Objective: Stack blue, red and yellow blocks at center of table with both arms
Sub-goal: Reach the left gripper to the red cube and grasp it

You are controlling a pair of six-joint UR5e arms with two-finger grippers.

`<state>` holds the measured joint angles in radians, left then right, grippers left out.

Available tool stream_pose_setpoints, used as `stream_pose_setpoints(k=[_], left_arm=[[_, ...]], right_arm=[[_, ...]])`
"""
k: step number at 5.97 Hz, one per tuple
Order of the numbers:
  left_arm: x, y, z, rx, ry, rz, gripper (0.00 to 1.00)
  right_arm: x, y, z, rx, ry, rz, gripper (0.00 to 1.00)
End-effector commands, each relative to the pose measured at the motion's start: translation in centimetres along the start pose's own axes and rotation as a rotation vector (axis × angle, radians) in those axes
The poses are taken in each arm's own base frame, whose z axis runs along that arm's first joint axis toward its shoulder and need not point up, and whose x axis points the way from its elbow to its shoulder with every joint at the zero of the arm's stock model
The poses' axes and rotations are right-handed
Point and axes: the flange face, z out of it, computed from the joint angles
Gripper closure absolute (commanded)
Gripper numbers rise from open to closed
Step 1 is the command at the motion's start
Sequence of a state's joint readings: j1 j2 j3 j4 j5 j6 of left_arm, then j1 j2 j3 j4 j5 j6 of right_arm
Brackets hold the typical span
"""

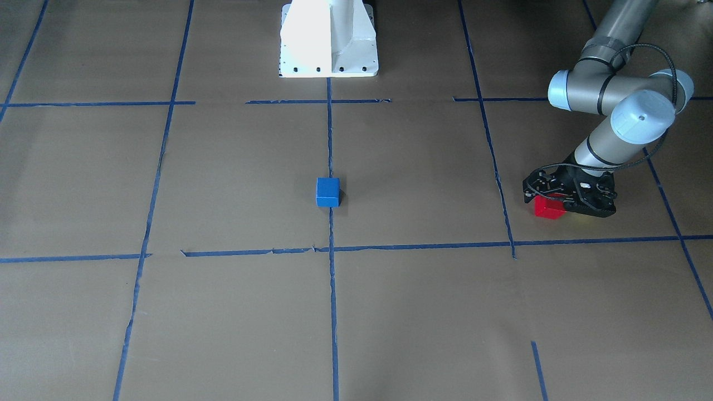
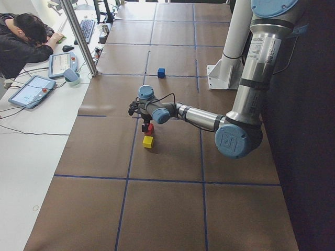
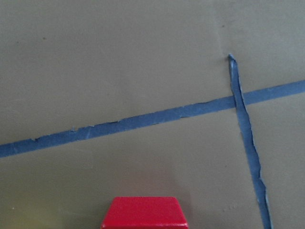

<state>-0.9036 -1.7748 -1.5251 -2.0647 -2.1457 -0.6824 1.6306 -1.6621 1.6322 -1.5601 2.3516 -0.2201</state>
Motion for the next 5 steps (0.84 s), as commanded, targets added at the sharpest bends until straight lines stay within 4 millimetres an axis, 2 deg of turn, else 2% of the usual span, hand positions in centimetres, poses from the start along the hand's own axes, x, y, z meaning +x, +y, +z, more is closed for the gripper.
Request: stream_pose_setpoints(k=[1,2,3,4,5], left_arm=[[-0.1,-0.1,0.5,-0.007,-0.006,-0.006,0.22],[0.0,-0.3,0.4,-0.005,-0.004,-0.012,0.65],[0.2,-0.4,0.3,-0.002,-0.004,-0.015,0.92],[1.6,-0.9,-1.1,0.019,0.013,-0.013,0.92],[4.3,-2.5,-2.7,0.043,0.034,-0.024,0.92]], right_arm=[[0.0,0.0,0.1,-0.002,0.0,0.0,0.0],[0.0,0.0,0.1,-0.002,0.0,0.0,0.0],[0.0,0.0,0.0,-0.001,0.0,0.001,0.0],[0.0,0.0,0.1,-0.001,-0.002,0.0,0.0],[0.0,0.1,0.1,-0.004,-0.001,0.002,0.0]])
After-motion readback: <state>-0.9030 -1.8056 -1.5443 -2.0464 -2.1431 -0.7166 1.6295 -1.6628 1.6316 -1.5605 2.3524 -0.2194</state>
